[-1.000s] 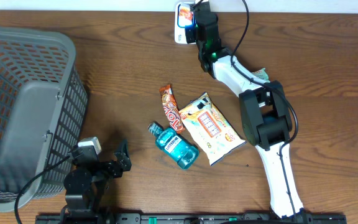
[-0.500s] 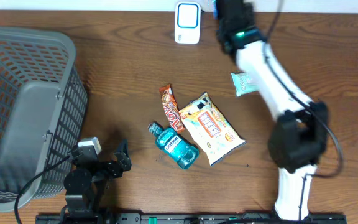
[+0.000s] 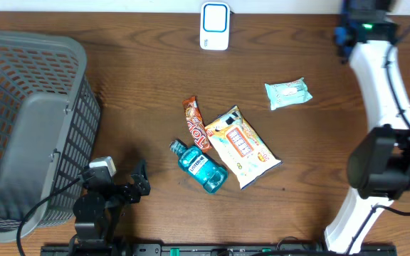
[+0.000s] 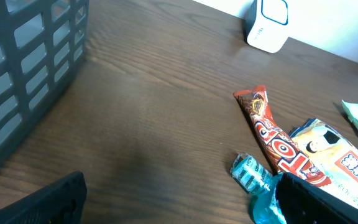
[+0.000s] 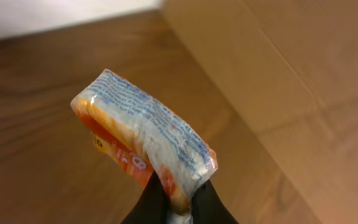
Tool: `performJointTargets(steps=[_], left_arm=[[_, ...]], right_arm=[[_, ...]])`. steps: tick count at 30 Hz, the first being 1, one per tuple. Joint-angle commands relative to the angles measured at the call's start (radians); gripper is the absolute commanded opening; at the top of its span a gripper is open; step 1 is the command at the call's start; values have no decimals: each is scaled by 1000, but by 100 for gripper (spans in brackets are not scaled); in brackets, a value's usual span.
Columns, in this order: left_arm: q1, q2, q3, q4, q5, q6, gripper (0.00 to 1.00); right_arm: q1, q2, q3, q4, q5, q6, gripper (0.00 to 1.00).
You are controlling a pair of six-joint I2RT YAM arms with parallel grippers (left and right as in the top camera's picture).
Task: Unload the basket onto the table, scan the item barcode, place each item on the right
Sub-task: 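Move the orange box to the right table edge and release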
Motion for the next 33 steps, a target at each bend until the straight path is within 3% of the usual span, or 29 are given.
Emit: performJointTargets(steps=[1, 9, 18, 19, 23, 25, 27, 33], left_arm=[[-2, 1, -14, -16, 12, 13, 98], [-2, 1, -14, -16, 12, 13, 98], [-2, 1, -14, -16, 12, 13, 98], [-2, 1, -14, -16, 12, 13, 98], [-2, 1, -14, -16, 12, 13, 98], [-2, 1, -14, -16, 12, 13, 98], [-2, 1, -14, -16, 12, 13, 98], [-2, 1, -14, -16, 12, 13, 98]], right_arm=[[-111, 1, -41, 2, 11, 112, 2], [-375, 10, -247, 84, -165, 250, 1], [-594, 10, -375, 175, -478, 261, 5], [-603, 9, -373, 169, -477, 261, 18], [-615, -10, -358, 145, -468, 262, 48], [-614, -40, -356, 145, -483, 262, 80], [-608, -86, -356, 145, -521, 263, 98], [-578, -275, -356, 144, -753, 336, 99]])
